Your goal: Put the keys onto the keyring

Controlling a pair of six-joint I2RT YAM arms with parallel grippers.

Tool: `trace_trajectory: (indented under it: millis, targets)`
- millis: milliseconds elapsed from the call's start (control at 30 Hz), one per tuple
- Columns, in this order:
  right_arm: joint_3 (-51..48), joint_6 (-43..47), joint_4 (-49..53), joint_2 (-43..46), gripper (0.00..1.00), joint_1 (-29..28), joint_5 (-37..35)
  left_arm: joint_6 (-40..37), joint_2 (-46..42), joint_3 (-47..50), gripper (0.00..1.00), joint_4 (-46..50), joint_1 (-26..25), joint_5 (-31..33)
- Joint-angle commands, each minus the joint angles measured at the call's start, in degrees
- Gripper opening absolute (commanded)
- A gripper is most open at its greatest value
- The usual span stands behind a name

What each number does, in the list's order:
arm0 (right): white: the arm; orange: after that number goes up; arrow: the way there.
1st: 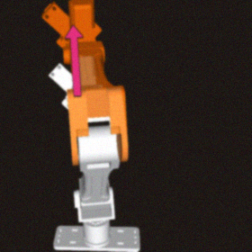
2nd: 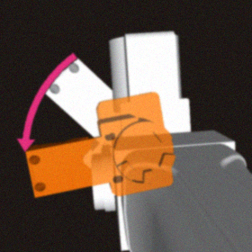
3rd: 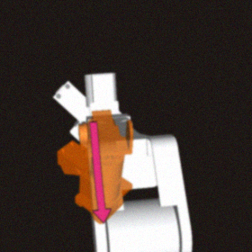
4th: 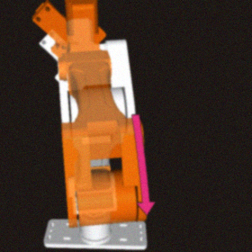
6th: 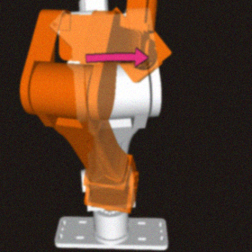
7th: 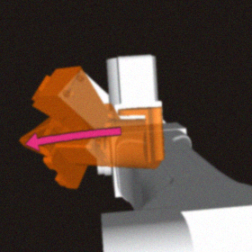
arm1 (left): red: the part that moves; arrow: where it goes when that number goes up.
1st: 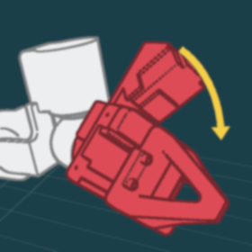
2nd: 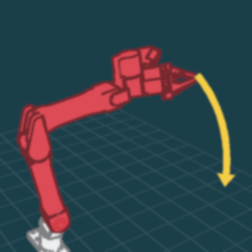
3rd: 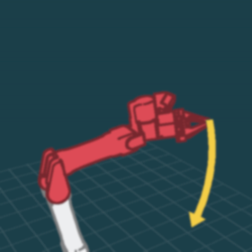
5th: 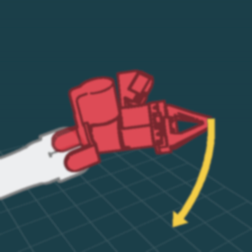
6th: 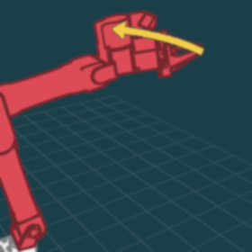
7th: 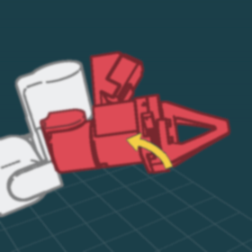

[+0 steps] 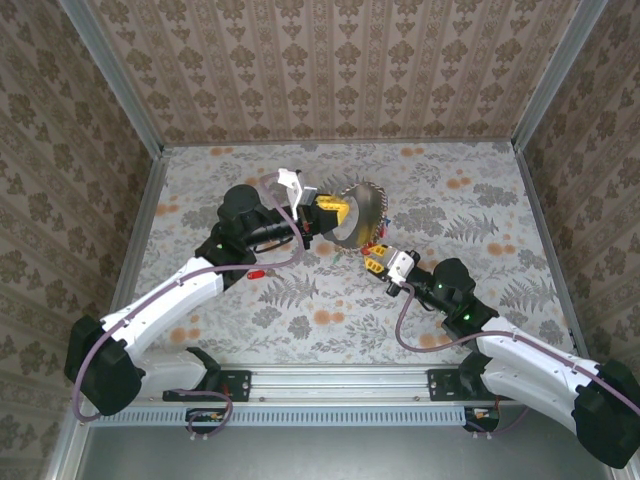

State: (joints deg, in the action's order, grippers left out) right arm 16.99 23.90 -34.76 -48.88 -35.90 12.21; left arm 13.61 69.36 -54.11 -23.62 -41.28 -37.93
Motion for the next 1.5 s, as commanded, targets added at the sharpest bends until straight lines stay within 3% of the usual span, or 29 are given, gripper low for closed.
trace_trajectory:
  millis: [0,567,900,1467]
  targets:
    - [-0.7,0.7,-2.7,0.3,0.22,-0.3,-0.2,-1.4,-2.0,-2.5,0.00,-3.5,-0.3,0.1]
    - [-2.2,1.5,-3.0,4.4,0.26,-0.2,-5.4,-2.3,-2.5,-2.1,0.00,-2.7,-0.6,0.1]
    - [-1.6,0.9,-3.9,5.0,0.27,-0.2,-4.9,-3.3,-3.4,-1.8,0.00,-2.7,-0.6,-0.6]
    - [1.5,-1.5,-7.9,2.6,0.16,-0.3,-2.7,-3.8,-4.1,-1.5,0.00,-2.4,-0.6,-1.4]
